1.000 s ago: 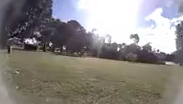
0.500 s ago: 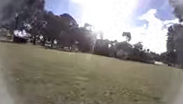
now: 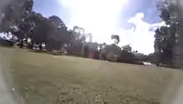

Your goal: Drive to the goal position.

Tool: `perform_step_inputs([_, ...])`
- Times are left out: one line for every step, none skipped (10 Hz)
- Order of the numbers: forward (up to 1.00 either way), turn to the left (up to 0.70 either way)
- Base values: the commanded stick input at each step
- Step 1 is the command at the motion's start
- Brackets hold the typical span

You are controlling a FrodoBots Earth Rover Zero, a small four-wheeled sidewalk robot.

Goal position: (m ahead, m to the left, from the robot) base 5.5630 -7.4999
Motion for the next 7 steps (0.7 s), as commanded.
perform_step_inputs([0.7, -0.34])
perform_step_inputs([0.7, -0.34])
perform_step_inputs([0.7, -0.34])
perform_step_inputs([0.7, -0.34])
perform_step_inputs([0.7, -0.34])
perform_step_inputs([0.7, -0.34])
perform_step_inputs([0.7, -0.34])
